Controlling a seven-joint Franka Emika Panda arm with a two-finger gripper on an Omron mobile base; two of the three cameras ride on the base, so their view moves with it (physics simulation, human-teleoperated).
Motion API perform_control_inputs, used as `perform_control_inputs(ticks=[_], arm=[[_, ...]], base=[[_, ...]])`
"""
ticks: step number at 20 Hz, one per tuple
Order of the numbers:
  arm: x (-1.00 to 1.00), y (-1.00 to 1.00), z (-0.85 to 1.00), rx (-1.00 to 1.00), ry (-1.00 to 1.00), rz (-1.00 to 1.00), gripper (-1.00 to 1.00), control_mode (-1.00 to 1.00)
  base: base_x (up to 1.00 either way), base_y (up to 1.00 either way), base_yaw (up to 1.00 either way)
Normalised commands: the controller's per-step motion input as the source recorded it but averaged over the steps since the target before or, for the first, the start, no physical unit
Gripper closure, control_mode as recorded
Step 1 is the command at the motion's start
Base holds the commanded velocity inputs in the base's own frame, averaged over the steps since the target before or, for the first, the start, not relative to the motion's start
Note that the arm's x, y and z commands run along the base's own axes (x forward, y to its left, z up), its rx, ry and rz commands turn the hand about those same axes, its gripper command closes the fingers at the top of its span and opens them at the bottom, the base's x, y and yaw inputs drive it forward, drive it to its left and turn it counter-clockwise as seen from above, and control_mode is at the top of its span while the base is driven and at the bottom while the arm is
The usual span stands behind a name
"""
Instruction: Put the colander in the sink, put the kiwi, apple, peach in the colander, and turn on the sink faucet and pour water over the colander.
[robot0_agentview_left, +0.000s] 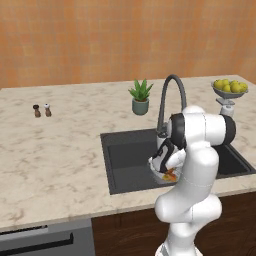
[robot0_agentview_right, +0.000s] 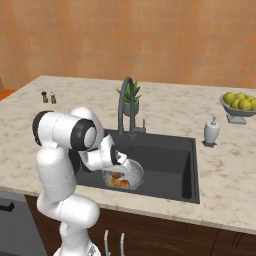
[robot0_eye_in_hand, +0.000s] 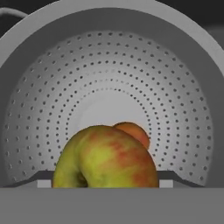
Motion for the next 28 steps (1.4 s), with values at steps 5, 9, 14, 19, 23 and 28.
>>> perform_control_inputs(ticks=[5,9,14,19,23,28], arm=[[-0.02,-0.03,0.01,0.0,-0.1,0.0,-1.0,-1.0],[-0.02,0.0,0.33,0.0,-0.13,0.0,-1.0,-1.0],[-0.14,0.0,0.43,0.0,-0.11,0.0,-1.0,-1.0],[-0.7,0.0,0.81,0.01,-0.19,0.0,-1.0,-1.0],[-0.5,0.0,1.0,0.13,-0.07,0.0,-1.0,-1.0],[-0.16,0.0,1.0,0.17,0.0,0.0,-1.0,-1.0]], base=[[0.0,0.0,0.0],[0.0,0.0,0.0],[0.0,0.0,0.0],[0.0,0.0,0.0],[0.0,0.0,0.0],[0.0,0.0,0.0]])
